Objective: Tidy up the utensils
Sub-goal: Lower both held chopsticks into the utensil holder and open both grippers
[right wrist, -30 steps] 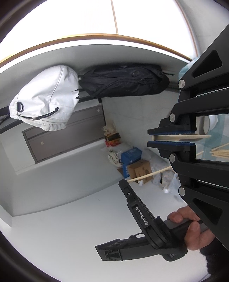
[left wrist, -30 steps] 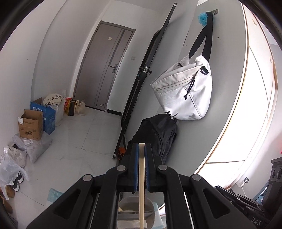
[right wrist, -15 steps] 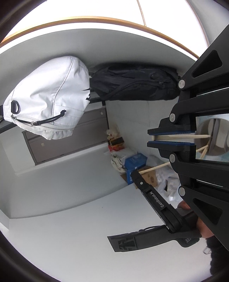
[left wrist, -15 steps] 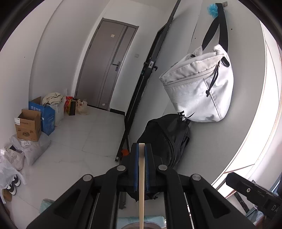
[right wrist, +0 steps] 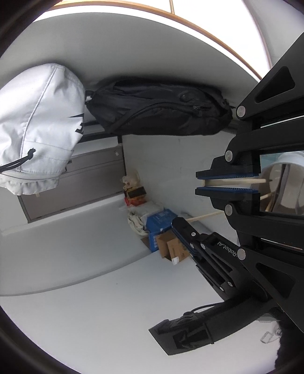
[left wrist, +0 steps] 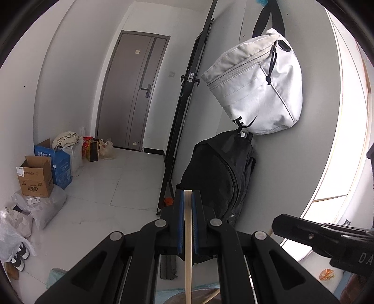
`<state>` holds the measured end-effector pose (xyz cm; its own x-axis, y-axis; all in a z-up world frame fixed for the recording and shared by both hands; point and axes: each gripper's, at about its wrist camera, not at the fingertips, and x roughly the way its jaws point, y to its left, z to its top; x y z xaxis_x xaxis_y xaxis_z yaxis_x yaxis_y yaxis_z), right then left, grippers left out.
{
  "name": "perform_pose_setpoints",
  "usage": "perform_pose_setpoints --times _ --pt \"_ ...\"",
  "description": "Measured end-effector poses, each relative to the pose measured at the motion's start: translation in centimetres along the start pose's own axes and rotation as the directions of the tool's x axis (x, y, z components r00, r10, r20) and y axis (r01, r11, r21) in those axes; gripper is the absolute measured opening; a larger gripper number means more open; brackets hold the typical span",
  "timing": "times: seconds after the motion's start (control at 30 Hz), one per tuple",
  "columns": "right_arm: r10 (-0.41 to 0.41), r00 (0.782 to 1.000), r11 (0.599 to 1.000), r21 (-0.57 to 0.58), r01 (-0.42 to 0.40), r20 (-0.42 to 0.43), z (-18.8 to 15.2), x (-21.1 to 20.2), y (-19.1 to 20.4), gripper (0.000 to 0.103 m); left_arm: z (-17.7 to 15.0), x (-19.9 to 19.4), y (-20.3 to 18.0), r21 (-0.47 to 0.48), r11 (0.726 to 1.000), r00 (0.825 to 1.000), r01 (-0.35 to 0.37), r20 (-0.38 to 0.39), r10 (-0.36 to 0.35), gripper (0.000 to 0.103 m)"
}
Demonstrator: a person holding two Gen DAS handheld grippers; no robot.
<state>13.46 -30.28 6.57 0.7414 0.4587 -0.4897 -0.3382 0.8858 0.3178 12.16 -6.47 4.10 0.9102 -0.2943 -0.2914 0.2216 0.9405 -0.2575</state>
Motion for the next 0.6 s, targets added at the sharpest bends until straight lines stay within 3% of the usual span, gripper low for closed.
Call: perform_pose_setpoints --times 0.23,0.37,0.53,0.6 --pt "0.030 0.999 0.999 0.028 -0.029 -0.043 -1.1 0.9 -0.3 0.005 0.2 -0.6 1.0 -0.012 0.998 0.996 0.056 -0.074 -0.056 0.003" --pt "0.050 0.997 0.997 0.053 -0.047 -0.059 -1.4 1.8 -0.4 0.006 -0.1 -0.7 1.2 -0.004 0.996 0.983 0.090 -0.159 -0.089 0.003" --pt "0.109 0.989 0.989 0.107 -0.099 -0.100 -1.9 2.7 -0.3 0.009 -0.5 -0.1 1.3 -0.028 0.990 0.947 0.138 -0.288 -0.140 0.003" --pt "0.138 0.986 0.982 0.145 -0.123 -0.097 -2.1 2.6 -0.5 0.009 -0.6 0.3 1.6 -0.049 0.992 0.928 0.119 -0.349 -0.129 0.003"
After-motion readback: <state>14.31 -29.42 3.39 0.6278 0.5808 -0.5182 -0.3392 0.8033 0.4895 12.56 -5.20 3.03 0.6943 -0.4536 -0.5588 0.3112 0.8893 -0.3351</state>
